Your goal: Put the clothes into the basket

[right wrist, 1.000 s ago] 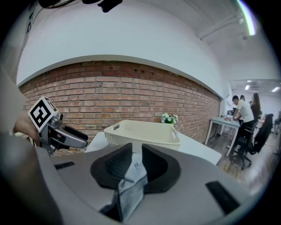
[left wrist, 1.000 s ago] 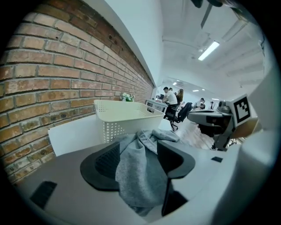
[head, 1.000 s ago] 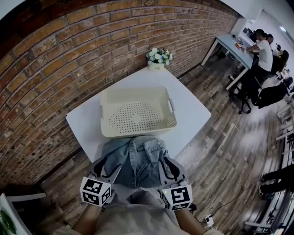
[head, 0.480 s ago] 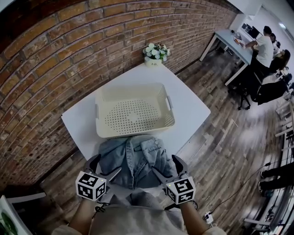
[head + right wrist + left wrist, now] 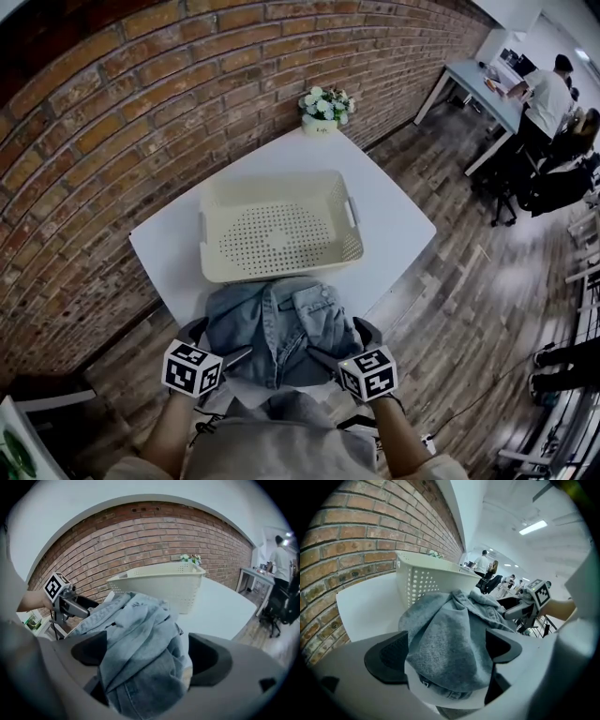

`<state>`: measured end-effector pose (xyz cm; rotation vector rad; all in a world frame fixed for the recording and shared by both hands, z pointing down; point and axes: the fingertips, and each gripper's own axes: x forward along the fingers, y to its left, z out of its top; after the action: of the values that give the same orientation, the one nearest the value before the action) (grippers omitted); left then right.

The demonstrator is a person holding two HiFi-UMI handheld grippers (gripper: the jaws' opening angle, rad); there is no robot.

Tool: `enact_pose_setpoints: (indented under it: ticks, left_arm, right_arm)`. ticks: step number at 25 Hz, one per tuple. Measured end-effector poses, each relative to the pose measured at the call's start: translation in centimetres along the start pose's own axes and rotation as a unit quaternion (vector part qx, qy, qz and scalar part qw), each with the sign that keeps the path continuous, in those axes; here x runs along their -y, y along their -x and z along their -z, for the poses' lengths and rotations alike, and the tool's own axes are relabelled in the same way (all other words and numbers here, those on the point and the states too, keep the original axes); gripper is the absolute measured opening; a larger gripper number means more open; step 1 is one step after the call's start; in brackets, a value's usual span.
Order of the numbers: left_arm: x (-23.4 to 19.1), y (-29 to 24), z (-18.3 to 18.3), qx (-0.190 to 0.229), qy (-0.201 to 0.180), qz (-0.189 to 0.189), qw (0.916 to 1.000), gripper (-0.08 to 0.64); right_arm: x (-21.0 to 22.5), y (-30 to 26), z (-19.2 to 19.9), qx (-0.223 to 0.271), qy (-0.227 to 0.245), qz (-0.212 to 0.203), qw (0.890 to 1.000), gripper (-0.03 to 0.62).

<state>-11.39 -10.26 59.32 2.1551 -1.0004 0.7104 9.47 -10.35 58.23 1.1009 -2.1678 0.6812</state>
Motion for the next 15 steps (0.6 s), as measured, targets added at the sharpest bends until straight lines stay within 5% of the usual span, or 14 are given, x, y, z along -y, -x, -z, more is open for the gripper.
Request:
enact_pose_setpoints:
  ticks: [6, 15]
  left_arm:
    - [-0.5, -1.9, 1.8, -0.067, -0.004, -0.008, 0.9977, 0.509]
    - [-0.3, -3.8, 3.3, -0.105, 0.026, 0.016, 0.994, 0.514]
  right_arm:
    - [0.2, -1.7, 1.1, -0.047, -0.007, -0.01, 0.999, 0.52]
    - [0.0, -3.3, 2.6, -0.103, -0.056, -0.057, 0.991, 0.531]
